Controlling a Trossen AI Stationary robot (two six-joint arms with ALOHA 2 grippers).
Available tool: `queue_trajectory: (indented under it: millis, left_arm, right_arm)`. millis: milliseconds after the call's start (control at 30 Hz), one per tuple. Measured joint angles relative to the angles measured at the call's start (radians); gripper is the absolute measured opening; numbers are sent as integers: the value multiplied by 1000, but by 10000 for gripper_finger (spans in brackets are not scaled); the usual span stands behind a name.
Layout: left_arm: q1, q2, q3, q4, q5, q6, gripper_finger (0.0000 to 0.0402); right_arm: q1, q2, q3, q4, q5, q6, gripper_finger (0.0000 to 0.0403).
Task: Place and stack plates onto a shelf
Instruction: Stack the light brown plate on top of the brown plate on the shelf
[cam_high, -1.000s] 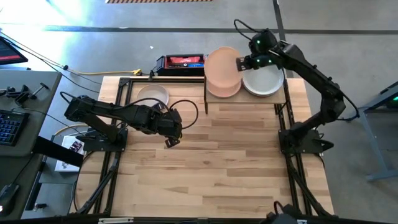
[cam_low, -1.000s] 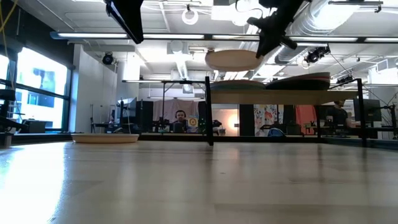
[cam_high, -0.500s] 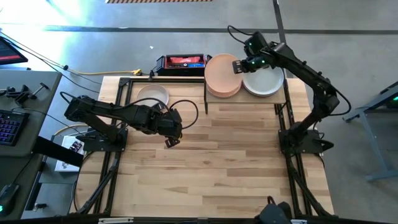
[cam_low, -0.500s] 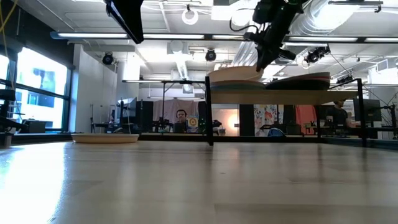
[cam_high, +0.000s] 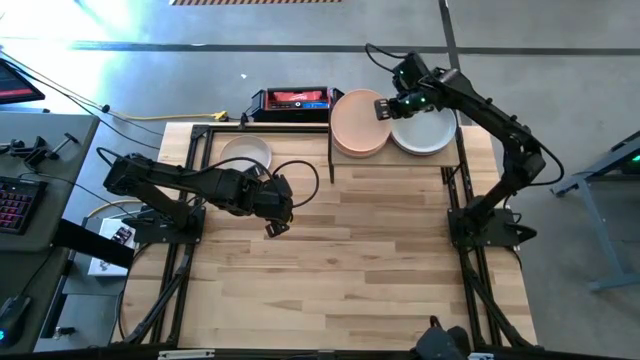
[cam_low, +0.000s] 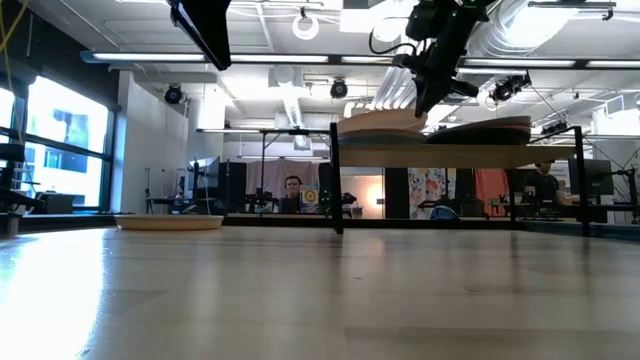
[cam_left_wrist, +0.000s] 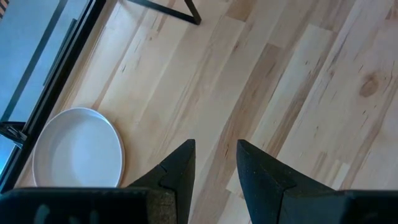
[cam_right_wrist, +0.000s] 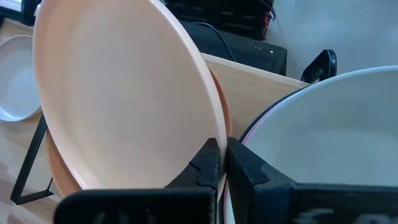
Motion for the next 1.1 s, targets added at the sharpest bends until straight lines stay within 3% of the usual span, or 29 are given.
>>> queue_trajectory:
  millis: [433,733,933,1100]
  left_arm:
    - [0,0,0,0,-6,0,106]
    - [0,0,0,1,-6,0,106]
    - [0,0,0,1,-7,0,106]
    - [0,0,0,1,-7,0,106]
  right_arm:
    - [0,0,0,7,-1,-12,1]
    - [0,0,0,10,-4,-18,52]
    - [0,0,0,8,-9,-46,59]
    - [3,0,0,-7,-134,-63,60]
